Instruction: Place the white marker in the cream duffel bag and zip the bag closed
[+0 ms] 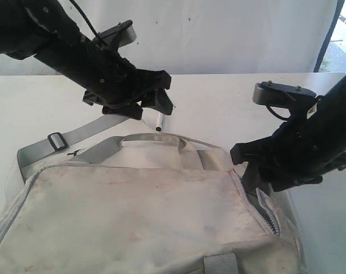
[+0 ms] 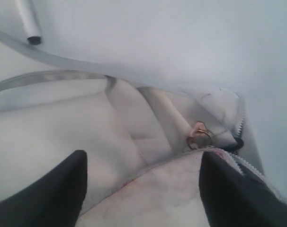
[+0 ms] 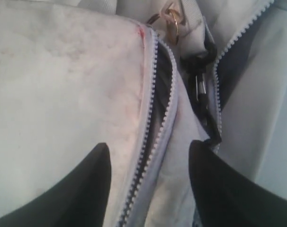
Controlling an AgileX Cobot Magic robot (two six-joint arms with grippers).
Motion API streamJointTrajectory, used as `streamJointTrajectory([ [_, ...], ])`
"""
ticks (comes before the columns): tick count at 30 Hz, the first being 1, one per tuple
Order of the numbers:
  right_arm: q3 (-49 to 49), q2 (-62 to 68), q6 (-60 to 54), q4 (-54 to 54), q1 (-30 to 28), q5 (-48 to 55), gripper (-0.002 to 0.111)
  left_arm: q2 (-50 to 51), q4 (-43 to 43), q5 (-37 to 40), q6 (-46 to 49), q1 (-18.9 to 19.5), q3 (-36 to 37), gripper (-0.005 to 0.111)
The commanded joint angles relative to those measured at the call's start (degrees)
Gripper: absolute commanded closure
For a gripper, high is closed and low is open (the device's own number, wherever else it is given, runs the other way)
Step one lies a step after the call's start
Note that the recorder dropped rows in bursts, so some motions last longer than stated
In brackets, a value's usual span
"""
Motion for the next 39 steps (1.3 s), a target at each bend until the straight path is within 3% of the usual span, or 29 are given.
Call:
streamJointTrajectory([
  [1,0.2,3.0,-0.6,-0.4,-0.1,-4.5,0.061,3.3,-5.6,3.6,-0.6,3.1,-1.9,0.034],
  [11,0.2,10.9,-0.6,-0.1,-0.1,-7.0,0.064,4.3,-6.7,3.7,2.3,3.3,-1.9,0.034],
  [13,0.2,11.3,-0.6,-0.1,-0.1,-8.1,0.077,4.3,-6.8,3.7,2.3,3.3,-1.9,0.034],
  [16,0.2,11.0,-2.6,-0.1,-0.1,-9.9,0.109,4.3,-7.4,3.9,2.3,3.3,-1.9,0.034],
  [24,0.2,3.5,-12.9,-0.1,-0.1,-13.6,0.108,4.3,-11.9,4.1,2.4,3.3,-1.9,0.034],
  [29,0.2,-2.0,-15.1,-0.1,-0.1,-7.6,0.108,4.5,-13.8,3.2,4.3,3.3,-2.0,0.034],
  [39,0.2,-6.7,-27.1,0.4,0.0,2.2,0.108,13.0,-22.3,14.3,6.5,3.3,-11.9,0.034],
])
